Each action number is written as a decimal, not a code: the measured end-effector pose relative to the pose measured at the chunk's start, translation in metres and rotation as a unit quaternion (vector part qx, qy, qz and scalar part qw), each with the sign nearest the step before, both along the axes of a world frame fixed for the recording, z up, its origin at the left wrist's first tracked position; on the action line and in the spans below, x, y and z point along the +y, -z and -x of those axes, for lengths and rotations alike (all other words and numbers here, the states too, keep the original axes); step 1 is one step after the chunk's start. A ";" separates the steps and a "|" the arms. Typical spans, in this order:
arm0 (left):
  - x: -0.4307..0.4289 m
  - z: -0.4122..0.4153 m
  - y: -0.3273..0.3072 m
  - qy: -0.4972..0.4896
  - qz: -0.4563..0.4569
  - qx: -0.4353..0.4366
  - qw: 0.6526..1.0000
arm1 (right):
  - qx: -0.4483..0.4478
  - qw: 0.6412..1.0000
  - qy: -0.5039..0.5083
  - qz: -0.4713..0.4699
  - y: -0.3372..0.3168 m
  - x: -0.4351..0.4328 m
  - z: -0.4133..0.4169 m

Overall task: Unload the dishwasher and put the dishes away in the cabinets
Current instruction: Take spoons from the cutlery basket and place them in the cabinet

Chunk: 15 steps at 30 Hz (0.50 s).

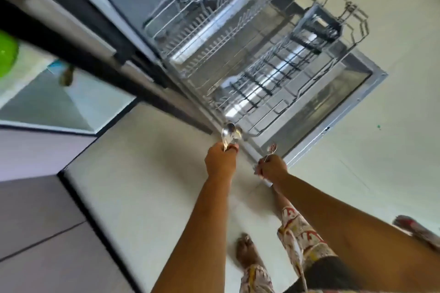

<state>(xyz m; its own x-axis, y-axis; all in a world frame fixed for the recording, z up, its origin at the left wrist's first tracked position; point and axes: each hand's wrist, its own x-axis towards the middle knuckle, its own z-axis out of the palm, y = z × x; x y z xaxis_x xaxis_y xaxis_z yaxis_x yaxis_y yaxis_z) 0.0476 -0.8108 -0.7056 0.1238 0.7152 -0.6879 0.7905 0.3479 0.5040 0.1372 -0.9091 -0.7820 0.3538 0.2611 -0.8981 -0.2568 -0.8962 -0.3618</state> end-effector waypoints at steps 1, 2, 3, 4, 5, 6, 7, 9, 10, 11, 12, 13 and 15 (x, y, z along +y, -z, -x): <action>-0.005 0.023 -0.001 -0.011 0.014 0.000 1.000 | 0.025 0.999 0.015 -0.016 -0.008 0.000 0.024; -0.010 0.047 -0.004 -0.024 0.024 -0.002 0.999 | 0.052 0.997 0.050 -0.036 -0.015 0.001 0.049; -0.015 0.078 -0.009 -0.050 0.028 -0.001 0.998 | 0.076 0.993 0.072 -0.055 -0.025 0.004 0.079; -0.020 0.103 -0.012 -0.076 0.033 0.000 0.997 | 0.097 0.989 0.089 -0.070 -0.033 0.008 0.103; -0.025 0.135 -0.015 -0.119 0.035 0.005 0.992 | 0.112 0.988 0.076 -0.081 -0.042 0.013 0.131; -0.029 0.160 -0.019 -0.161 0.039 0.005 0.986 | 0.117 0.987 0.054 -0.093 -0.049 0.019 0.152; -0.033 0.182 -0.023 -0.208 0.043 0.001 0.977 | 0.120 0.986 0.030 -0.108 -0.057 0.024 0.170; -0.041 0.232 -0.034 -0.303 0.043 -0.020 0.952 | 0.113 0.984 -0.015 -0.135 -0.073 0.038 0.209; -0.045 0.257 -0.041 -0.345 0.038 -0.033 0.937 | 0.097 0.983 -0.039 -0.148 -0.081 0.044 0.230; -0.048 0.274 -0.044 -0.376 0.032 -0.050 0.925 | 0.077 0.983 -0.057 -0.156 -0.088 0.049 0.243; -0.051 0.287 -0.048 -0.405 0.027 -0.069 0.911 | 0.065 0.981 -0.069 -0.171 -0.093 0.052 0.255; -0.053 0.304 -0.052 -0.439 0.025 -0.088 0.894 | 0.065 0.977 -0.082 -0.187 -0.099 0.055 0.271; -0.054 0.326 -0.061 -0.496 0.030 -0.130 0.858 | 0.070 0.970 -0.087 -0.218 -0.109 0.059 0.296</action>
